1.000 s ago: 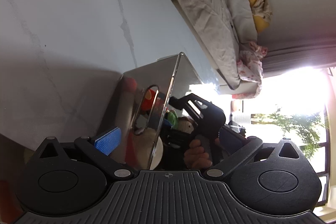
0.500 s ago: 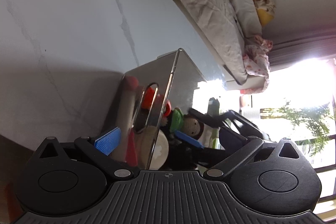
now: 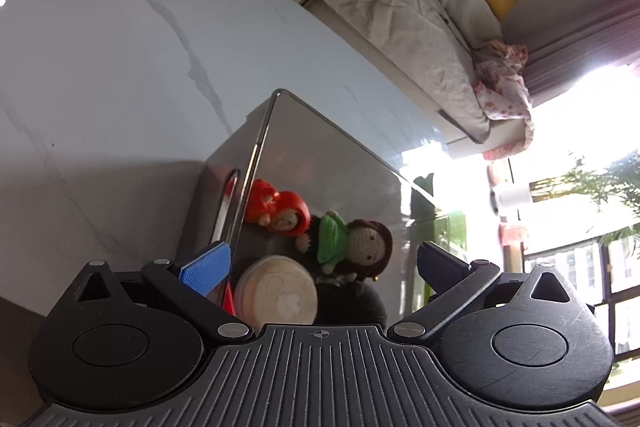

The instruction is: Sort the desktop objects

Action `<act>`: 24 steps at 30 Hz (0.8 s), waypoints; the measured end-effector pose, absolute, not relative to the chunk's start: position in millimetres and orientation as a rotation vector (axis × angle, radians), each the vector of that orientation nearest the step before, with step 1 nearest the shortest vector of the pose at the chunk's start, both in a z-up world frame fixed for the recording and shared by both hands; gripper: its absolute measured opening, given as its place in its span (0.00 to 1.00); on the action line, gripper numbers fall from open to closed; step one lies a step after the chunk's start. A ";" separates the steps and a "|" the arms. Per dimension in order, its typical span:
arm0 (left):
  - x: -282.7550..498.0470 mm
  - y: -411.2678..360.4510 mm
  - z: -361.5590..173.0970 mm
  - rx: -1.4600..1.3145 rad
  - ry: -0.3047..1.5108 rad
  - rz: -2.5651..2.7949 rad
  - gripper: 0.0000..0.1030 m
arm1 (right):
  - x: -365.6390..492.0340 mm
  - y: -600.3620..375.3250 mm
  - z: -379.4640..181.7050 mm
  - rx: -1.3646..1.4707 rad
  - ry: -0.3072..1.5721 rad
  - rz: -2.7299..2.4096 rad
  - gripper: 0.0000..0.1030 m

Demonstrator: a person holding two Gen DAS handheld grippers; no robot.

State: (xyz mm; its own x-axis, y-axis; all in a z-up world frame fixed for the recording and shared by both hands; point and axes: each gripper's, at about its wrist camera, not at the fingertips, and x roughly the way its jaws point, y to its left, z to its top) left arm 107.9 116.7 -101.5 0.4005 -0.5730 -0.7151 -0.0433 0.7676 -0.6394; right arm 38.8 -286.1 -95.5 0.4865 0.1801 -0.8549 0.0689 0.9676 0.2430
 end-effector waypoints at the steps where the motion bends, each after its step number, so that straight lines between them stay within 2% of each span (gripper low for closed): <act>1: 110.1 117.6 -103.1 -0.609 1.127 -0.328 1.00 | 35.1 -287.1 -97.8 0.265 1.052 0.067 0.15; 10: 136.9 129.2 -132.9 -0.503 1.195 -0.198 1.00 | 55.9 -297.2 -116.3 0.293 1.015 0.031 0.14; 14: 141.4 125.1 -131.6 -0.437 1.144 -0.218 1.00 | 62.9 -289.6 -117.5 0.285 0.995 0.050 0.17; 16: 142.2 121.3 -127.5 -0.352 1.129 -0.196 1.00 | 63.9 -286.0 -117.7 0.243 0.969 0.044 0.16; 17: 141.4 118.9 -125.3 -0.309 1.123 -0.188 1.00 | 64.1 -284.6 -117.6 0.216 0.954 0.037 0.12; 24: 135.9 98.3 -123.2 -0.156 1.123 -0.211 0.99 | 66.2 -281.8 -121.0 0.192 0.928 0.032 0.14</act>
State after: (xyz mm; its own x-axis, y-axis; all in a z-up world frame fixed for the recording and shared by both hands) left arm 135.9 98.3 -123.2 0.4166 -0.2458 -0.8752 0.0889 0.9692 -0.2299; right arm 66.2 -281.8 -121.0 0.6002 0.1102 -0.7922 0.0551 0.9824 0.1784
